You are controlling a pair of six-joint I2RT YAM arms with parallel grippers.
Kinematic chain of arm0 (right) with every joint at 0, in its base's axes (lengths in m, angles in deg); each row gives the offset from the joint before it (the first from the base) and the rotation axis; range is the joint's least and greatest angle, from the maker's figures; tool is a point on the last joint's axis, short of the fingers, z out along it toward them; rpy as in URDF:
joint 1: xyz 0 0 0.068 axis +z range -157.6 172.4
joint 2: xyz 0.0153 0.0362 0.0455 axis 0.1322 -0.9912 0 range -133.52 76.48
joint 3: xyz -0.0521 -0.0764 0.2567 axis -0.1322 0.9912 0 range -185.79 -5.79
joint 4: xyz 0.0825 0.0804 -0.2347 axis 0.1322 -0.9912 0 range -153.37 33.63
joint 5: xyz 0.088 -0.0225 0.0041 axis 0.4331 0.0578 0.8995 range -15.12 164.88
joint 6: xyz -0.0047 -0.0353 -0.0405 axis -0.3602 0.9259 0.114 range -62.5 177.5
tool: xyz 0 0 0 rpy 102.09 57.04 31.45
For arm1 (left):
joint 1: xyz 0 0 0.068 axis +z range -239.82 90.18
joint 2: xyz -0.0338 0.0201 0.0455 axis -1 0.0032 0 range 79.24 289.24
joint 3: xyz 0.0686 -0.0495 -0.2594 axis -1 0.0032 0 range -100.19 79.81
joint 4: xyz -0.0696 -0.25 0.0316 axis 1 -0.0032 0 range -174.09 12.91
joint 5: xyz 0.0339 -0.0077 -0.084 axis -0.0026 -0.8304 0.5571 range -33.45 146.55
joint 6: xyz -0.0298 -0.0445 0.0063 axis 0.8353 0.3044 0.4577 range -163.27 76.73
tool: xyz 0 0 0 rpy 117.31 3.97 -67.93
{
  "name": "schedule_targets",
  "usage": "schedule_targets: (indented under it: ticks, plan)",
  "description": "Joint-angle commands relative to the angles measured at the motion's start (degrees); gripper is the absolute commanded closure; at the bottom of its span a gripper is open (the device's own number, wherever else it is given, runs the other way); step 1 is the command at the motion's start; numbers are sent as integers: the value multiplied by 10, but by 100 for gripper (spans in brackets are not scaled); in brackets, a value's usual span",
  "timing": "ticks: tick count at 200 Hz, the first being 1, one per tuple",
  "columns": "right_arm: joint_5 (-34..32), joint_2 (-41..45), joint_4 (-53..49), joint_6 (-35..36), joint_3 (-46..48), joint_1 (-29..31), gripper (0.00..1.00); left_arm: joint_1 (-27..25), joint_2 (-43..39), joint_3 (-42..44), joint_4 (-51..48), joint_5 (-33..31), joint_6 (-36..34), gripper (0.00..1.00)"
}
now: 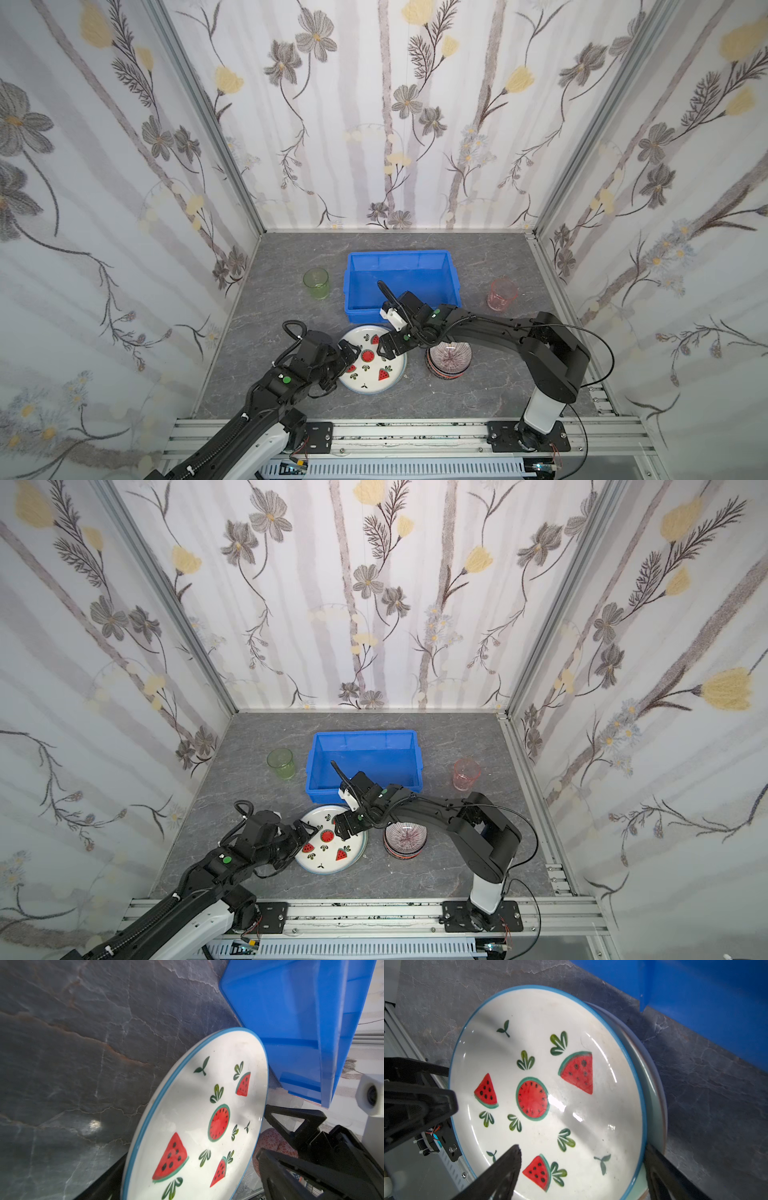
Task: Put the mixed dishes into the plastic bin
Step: 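Lift the watermelon plate with both grippers off the green bowl beneath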
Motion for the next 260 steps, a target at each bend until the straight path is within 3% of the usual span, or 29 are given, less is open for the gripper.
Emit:
schedule_targets:
  ticks: [1, 78, 138, 260]
  plan:
    - [44, -7, 37, -5, 0, 2, 10, -1, -5, 1, 18, -3, 8, 9]
    - [83, -16, 52, -7, 2, 2, 9, 0, -16, 3, 19, -3, 10, 33]
    - [69, -14, 48, -6, 3, 2, 9, -1, -20, 0, 19, -4, 12, 62]
    - [49, 1, 37, -4, -1, -3, 9, -1, -35, -13, 15, 4, 6, 98]
